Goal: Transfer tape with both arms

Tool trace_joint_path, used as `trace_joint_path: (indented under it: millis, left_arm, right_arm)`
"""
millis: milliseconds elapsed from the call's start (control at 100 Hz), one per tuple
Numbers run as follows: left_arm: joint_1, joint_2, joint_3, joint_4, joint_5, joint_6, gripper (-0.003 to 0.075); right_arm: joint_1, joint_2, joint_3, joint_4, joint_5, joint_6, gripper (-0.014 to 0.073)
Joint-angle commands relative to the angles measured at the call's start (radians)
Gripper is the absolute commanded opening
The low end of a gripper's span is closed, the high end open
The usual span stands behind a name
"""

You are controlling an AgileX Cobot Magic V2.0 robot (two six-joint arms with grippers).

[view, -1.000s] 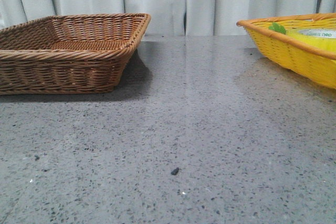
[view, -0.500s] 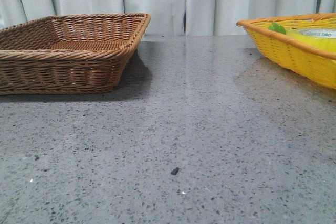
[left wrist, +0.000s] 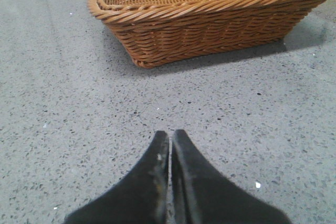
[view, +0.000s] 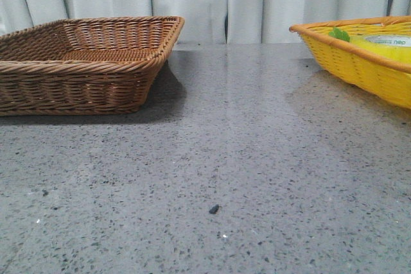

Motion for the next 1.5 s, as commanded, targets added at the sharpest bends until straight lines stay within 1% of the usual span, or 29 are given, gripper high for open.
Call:
trace_joint_path:
  millis: [0,190,360,410,440,510,590,710,910,1090,1320,1490]
  left_arm:
    - [0.001,-0.027,0.008,-0.001,-0.074,-0.009,-0.0021]
    - [0.001,-0.027,0.008,-0.001,-0.074,-0.009,-0.0021]
    - [0.001,-0.027,0.008,-0.001,-0.09,-0.009,-0.0021]
    - [0.001,-0.027,0.008,-0.01,-0.114,-0.009,-0.0021]
    - [0.001,-0.027,0.008,-0.027,-0.134,-0.009,-0.0021]
    - [0.001,-0.027,0.008,-0.129,-0.197,-0.011,-0.0021]
    - [0.001,-0.027,0.008,-0.198,-0.28,-0.011,-0.0021]
    - [0.001,-0.027,0.008,-0.272,-0.357,-0.011,-0.0021]
    - [0.001,-0.027,0.008,-0.274,-0.407,-0.011,-0.0021]
    - [0.001,-0.027,0.008,-0.274,-0.518,-0.011,-0.0021]
    - [0.001,-0.027,0.008,-0.274,-0.461,-0.009,-0.0021]
    - [0.001,-0.027,0.008,-0.274,-0.459,-0.009,-0.0021]
  right_arm:
    - [-0.008,-0.021,0.022,0.0,-0.057,-0.009,-0.0067]
    - [-0.008,-0.021,0.022,0.0,-0.153,-0.009,-0.0067]
    - [-0.008,-0.021,0.022,0.051,-0.233,-0.009,-0.0067]
    - [-0.008,-0.021,0.022,0.097,-0.254,-0.007,-0.0067]
    - [-0.008,-0.021,0.022,0.167,-0.266,0.0,-0.0067]
    - [-0.008,-0.019,0.022,0.318,-0.297,0.011,-0.0067]
    - [-0.008,-0.019,0.022,0.412,-0.295,0.011,-0.0067]
    - [-0.008,-0.019,0.022,0.412,-0.287,0.011,-0.0067]
    - [-0.008,-0.019,0.022,0.433,-0.35,0.011,-0.0067]
    - [-0.008,-0.019,0.022,0.433,-0.351,0.011,-0.0067]
    - [-0.008,-0.019,0.022,0.435,-0.353,0.011,-0.0067]
    - [-0.008,-0.019,0.022,0.435,-0.365,0.011,-0.0067]
